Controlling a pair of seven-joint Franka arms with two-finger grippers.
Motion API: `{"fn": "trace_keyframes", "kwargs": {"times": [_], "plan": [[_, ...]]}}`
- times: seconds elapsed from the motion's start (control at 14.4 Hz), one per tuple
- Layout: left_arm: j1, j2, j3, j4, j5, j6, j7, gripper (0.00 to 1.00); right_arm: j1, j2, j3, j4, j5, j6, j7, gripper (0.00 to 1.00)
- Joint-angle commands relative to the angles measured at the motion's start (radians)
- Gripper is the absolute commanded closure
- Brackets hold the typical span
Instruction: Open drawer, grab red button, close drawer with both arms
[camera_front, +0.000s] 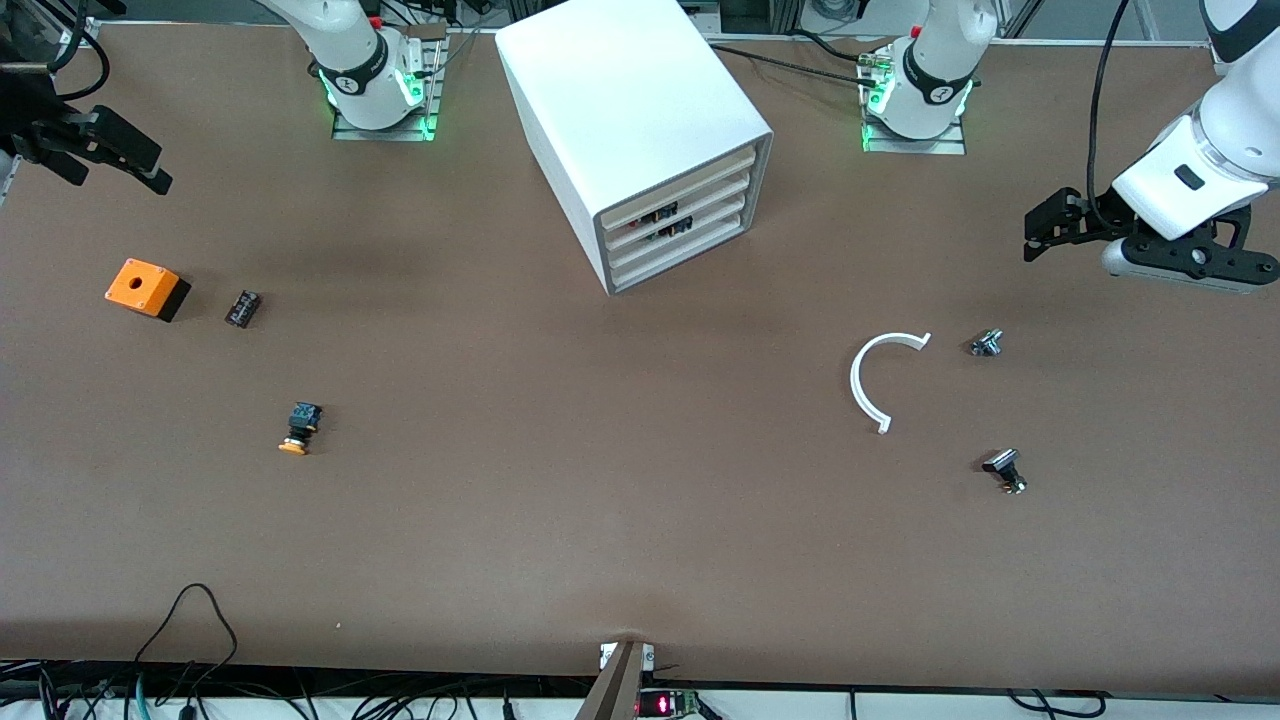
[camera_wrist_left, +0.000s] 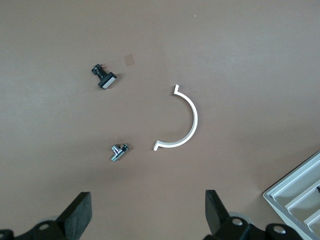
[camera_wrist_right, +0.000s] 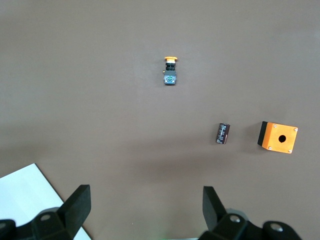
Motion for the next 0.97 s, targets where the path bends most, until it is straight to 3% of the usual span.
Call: {"fn": "trace_keyframes", "kwargs": {"times": [0.0,0.63,0.9], "plan": [[-0.006,0.003,0.001,0.016,-0.012,-0.018,0.005,0.00,-0.004,-0.012,-0.005,-0.014,-0.001,0.000,-0.017,0.01],[-0.006,0.001,-0.011,0.016,-0.023,-0.023,-0.004,0.00,-0.003,0.029,-0.014,-0.020,-0.003,-0.035,-0.032,0.01],[-0.009,0.035,-0.026,0.050,-0.090,-0.222,0.008,0.00,0.006,0.084,-0.011,-0.025,0.011,-0.037,-0.111,0.01]]}}
